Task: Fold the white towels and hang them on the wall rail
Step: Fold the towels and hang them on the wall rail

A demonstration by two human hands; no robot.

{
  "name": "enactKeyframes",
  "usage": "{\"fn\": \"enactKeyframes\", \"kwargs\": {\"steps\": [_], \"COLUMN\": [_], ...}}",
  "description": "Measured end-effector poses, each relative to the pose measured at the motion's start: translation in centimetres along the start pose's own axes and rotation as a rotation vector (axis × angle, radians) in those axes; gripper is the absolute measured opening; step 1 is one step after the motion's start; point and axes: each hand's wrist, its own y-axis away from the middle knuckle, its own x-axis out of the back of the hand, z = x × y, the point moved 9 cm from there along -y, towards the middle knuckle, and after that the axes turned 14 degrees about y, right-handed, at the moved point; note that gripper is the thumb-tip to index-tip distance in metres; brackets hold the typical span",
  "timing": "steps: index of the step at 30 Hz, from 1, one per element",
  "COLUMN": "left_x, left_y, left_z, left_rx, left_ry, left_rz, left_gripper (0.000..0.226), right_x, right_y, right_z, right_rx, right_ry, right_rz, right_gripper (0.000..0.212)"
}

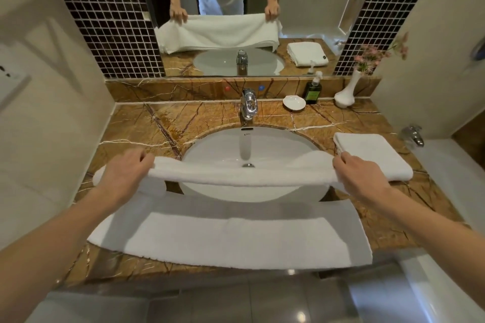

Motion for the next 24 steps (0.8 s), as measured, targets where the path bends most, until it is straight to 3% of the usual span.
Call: {"fn": "enactKeyframes", "kwargs": {"steps": [6, 10, 14, 18, 24], "left_x": [-7.9, -9.6, -11.2, -12.6, -12.4], "left_y": [5.3, 7.7, 8.9, 9.4, 8.6], "left_z": [-0.2, 0.3, -0.8, -0.9, -2.0], "left_rx": [-0.027, -0.078, -0.002, 0.05, 0.153], "left_ry": [-0.046, -0.081, -0.114, 0.012, -0.005], "left_rz": [-0.188, -0.27, -0.378, -0.483, -0.426], "left_gripper": [0.051, 0.08, 0.119, 0.106, 0.107], "right_x": [-3.1, -4.1, -4.9, -6.1, -7.6], "right_y": [4.0, 6.3, 7.5, 8.2, 9.1], "right_z": [-3.4, -5.6, -6.8, -7.0, -5.9], "right_rx": [0.154, 0.224, 0.24, 0.188, 0.121], "right_ry": [0.093, 0.057, 0.071, 0.136, 0.255], "right_rz": [-0.197, -0.269, -0.255, -0.259, -0.395], "right_gripper": [0.021, 0.03, 0.038, 0.055, 0.084]}}
